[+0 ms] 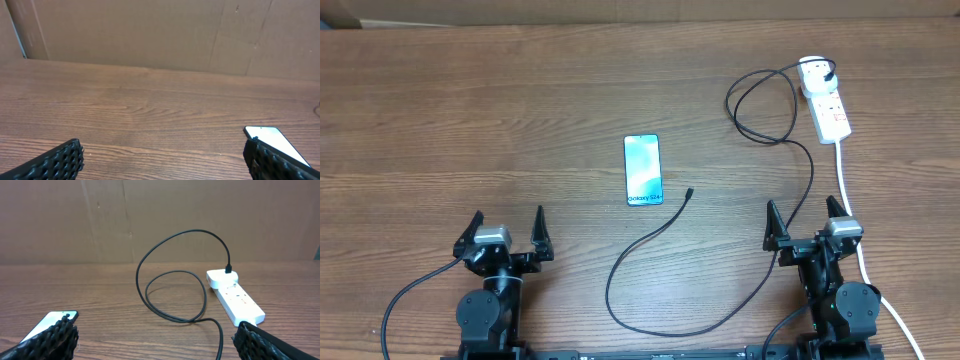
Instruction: Plug charger to phone and switch on socket
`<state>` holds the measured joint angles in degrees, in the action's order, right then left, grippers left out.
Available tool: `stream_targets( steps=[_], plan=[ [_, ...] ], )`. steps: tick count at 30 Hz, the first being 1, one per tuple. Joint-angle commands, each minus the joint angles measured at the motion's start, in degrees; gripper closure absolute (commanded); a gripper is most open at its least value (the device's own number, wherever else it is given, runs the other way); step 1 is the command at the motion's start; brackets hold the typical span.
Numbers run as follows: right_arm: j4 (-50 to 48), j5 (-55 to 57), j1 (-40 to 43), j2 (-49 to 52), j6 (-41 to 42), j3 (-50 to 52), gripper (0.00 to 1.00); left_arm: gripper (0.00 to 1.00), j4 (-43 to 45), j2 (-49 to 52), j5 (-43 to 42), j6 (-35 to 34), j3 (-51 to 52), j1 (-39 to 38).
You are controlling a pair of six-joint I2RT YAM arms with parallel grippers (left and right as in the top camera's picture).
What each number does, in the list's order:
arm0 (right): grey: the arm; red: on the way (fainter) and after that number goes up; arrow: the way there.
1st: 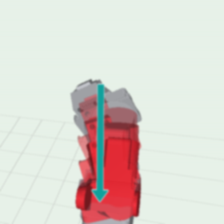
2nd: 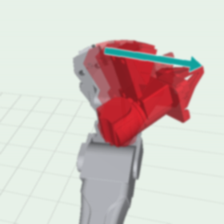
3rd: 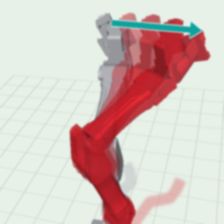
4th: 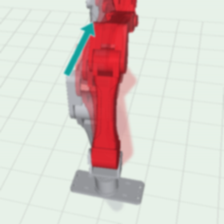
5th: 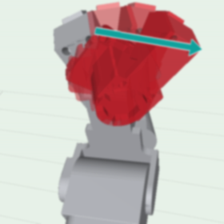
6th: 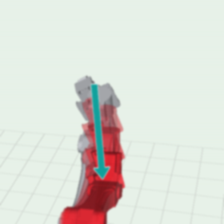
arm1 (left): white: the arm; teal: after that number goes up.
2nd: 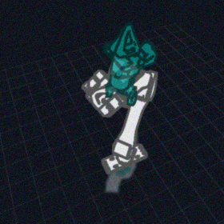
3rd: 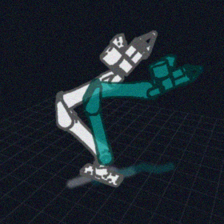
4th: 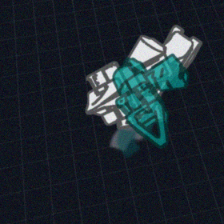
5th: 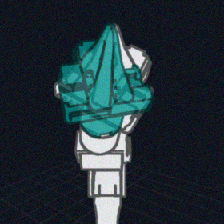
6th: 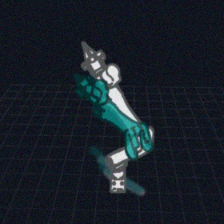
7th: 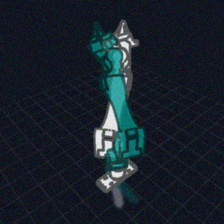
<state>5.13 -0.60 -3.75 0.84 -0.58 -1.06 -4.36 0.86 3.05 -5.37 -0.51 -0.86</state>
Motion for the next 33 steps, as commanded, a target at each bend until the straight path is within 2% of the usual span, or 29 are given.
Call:
stream_targets(
  steps=[1, 24, 28, 33],
  plan=[
    [-0.3, 0.5, 0.2, -0.7, 0.4, 0.6, 0.00, 0.00, 0.1, -0.6, -0.4, 1.5, 0.3, 0.5],
    [-0.3, 0.5, 0.2, -0.7, 0.4, 0.6, 0.00, 0.01, 1.0, -0.6, -0.3, 0.4, 0.2, 0.5],
    [-0.3, 0.5, 0.2, -0.7, 0.4, 0.6, 0.00, 0.00, 4.3, -0.6, -6.5, -2.4, 0.2, 0.5],
    [-0.3, 0.5, 0.2, -0.7, 0.4, 0.6, 0.00, 0.00, 13.4, -0.6, -13.6, -2.5, -0.9, 0.5]
  ],
)
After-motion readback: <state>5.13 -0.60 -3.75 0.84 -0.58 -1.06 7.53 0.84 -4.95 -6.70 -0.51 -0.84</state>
